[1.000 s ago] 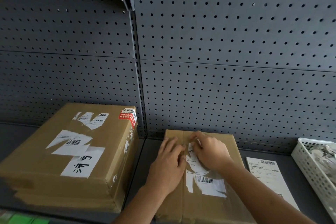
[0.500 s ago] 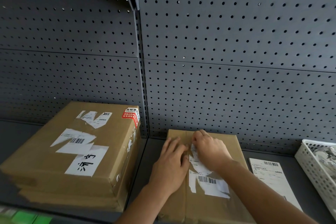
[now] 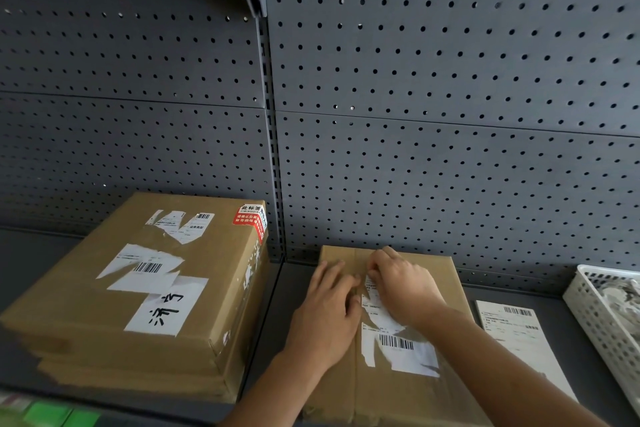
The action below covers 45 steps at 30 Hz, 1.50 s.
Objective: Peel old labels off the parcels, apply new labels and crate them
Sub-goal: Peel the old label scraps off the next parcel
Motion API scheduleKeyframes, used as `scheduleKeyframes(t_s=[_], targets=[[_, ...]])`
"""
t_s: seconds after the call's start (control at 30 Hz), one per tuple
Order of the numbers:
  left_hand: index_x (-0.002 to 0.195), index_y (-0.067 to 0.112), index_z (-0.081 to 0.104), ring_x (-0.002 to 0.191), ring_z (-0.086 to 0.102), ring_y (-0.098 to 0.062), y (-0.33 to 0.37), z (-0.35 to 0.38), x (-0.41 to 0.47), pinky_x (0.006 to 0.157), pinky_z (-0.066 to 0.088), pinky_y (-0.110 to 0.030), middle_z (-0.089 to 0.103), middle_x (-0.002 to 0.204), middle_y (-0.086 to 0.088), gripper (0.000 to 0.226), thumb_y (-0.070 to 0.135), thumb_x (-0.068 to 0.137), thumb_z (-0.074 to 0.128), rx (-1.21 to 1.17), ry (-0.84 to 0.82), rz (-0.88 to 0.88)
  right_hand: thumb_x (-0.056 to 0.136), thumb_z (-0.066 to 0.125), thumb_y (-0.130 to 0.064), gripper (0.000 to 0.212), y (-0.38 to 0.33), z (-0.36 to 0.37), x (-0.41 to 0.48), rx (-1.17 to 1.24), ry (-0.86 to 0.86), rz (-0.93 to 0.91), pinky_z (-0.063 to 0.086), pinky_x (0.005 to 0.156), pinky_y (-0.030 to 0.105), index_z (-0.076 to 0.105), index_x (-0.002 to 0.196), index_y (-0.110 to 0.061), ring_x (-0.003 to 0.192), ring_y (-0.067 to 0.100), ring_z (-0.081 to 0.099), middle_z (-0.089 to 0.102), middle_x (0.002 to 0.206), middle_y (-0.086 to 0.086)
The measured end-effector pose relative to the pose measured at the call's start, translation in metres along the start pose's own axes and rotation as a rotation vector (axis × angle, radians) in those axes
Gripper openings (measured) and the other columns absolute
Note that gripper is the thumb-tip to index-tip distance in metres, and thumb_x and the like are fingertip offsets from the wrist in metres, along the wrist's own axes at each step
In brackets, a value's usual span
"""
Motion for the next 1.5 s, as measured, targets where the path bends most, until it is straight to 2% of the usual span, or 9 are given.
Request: scheduleKeyframes(t_s=[0.13, 0.3, 0.37, 0.47, 0.7, 0.87, 1.17, 1.3, 1.5], targets=[[0.14, 0.039, 0.046, 0.15, -0.011, 0.002, -0.001, 0.0, 0.001, 0.109, 0.042, -0.037, 0.014, 0.162, 0.022, 0.035, 0.041, 0.107, 0.035, 0.012, -0.003, -0.004, 0.103, 0.041, -0.025, 0.008, 0.001, -0.003, -0.01, 0.125, -0.006, -0.022, 0.042, 0.064, 0.033, 0.047, 0.098, -0.024, 0.076, 0.018, 0.053, 0.044, 0.097, -0.009], [0.143, 0.04, 0.044, 0.15, -0.013, 0.003, -0.004, 0.002, 0.001, 0.111, 0.042, -0.038, 0.011, 0.163, 0.023, 0.037, 0.042, 0.107, 0.035, 0.01, -0.008, -0.004, 0.101, 0.042, -0.016, 0.012, 0.003, -0.008, -0.029, 0.307, -0.032, -0.061, 0.046, 0.074, 0.03, 0.046, 0.095, -0.025, 0.081, 0.01, 0.053, 0.052, 0.094, -0.011], [0.144, 0.04, 0.043, 0.15, -0.013, 0.002, -0.004, 0.003, 0.001, 0.111, 0.041, -0.037, 0.01, 0.164, 0.023, 0.038, 0.043, 0.107, 0.035, 0.01, -0.009, -0.004, 0.101, 0.042, -0.014, 0.014, 0.004, -0.011, -0.037, 0.353, -0.03, -0.065, 0.045, 0.069, 0.027, 0.046, 0.093, -0.025, 0.077, 0.009, 0.052, 0.056, 0.085, -0.011], [0.144, 0.041, 0.042, 0.151, -0.013, 0.002, -0.004, 0.002, 0.001, 0.111, 0.042, -0.039, 0.01, 0.164, 0.023, 0.038, 0.043, 0.107, 0.035, 0.01, -0.013, -0.007, 0.101, 0.042, -0.012, 0.014, 0.005, -0.017, -0.049, 0.442, -0.024, -0.067, 0.048, 0.063, 0.034, 0.047, 0.094, -0.024, 0.068, 0.014, 0.053, 0.058, 0.07, -0.004], [0.143, 0.042, 0.043, 0.149, -0.013, 0.005, -0.004, 0.002, 0.001, 0.11, 0.042, -0.043, 0.011, 0.163, 0.024, 0.038, 0.043, 0.107, 0.033, 0.004, -0.023, -0.019, 0.103, 0.043, -0.01, 0.013, 0.001, -0.037, -0.074, 0.611, 0.011, 0.009, 0.048, 0.064, 0.018, 0.05, 0.094, -0.017, 0.069, 0.008, 0.062, 0.065, 0.075, 0.001], [0.141, 0.042, 0.045, 0.15, -0.012, 0.004, -0.004, 0.001, 0.0, 0.112, 0.042, -0.044, 0.012, 0.163, 0.024, 0.036, 0.042, 0.107, 0.032, 0.007, -0.028, -0.024, 0.101, 0.049, -0.014, 0.012, 0.0, -0.047, -0.085, 0.7, 0.027, 0.06, 0.054, 0.067, 0.026, 0.054, 0.092, -0.019, 0.067, 0.007, 0.061, 0.066, 0.076, -0.001], [0.144, 0.04, 0.043, 0.15, -0.011, 0.003, -0.003, 0.002, 0.0, 0.111, 0.041, -0.043, 0.012, 0.164, 0.023, 0.039, 0.04, 0.107, 0.031, 0.006, -0.03, -0.025, 0.1, 0.053, -0.011, 0.01, 0.007, -0.059, -0.108, 0.809, 0.09, 0.06, 0.049, 0.069, 0.022, 0.055, 0.092, -0.017, 0.07, 0.013, 0.06, 0.061, 0.073, -0.005], [0.144, 0.04, 0.044, 0.15, -0.011, 0.003, -0.003, 0.003, 0.0, 0.111, 0.041, -0.043, 0.012, 0.163, 0.024, 0.039, 0.04, 0.107, 0.032, 0.01, -0.03, -0.028, 0.099, 0.053, -0.008, 0.01, 0.012, -0.063, -0.112, 0.839, 0.156, 0.041, 0.052, 0.069, 0.035, 0.056, 0.092, -0.015, 0.069, 0.021, 0.06, 0.06, 0.075, 0.004], [0.143, 0.04, 0.045, 0.15, -0.009, 0.003, -0.001, 0.001, 0.0, 0.112, 0.039, -0.041, 0.013, 0.163, 0.023, 0.038, 0.04, 0.107, 0.031, 0.005, -0.034, -0.027, 0.1, 0.048, -0.002, 0.013, 0.019, -0.085, -0.106, 1.031, 0.285, 0.131, 0.048, 0.068, 0.019, 0.059, 0.098, -0.009, 0.067, 0.016, 0.057, 0.056, 0.075, 0.011]])
Point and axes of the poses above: each hand's wrist, its own x-axis towards the middle knuckle, its own z-axis out of the palm, y = z × x, the point moved 2 cm from there along x, towards the middle knuckle
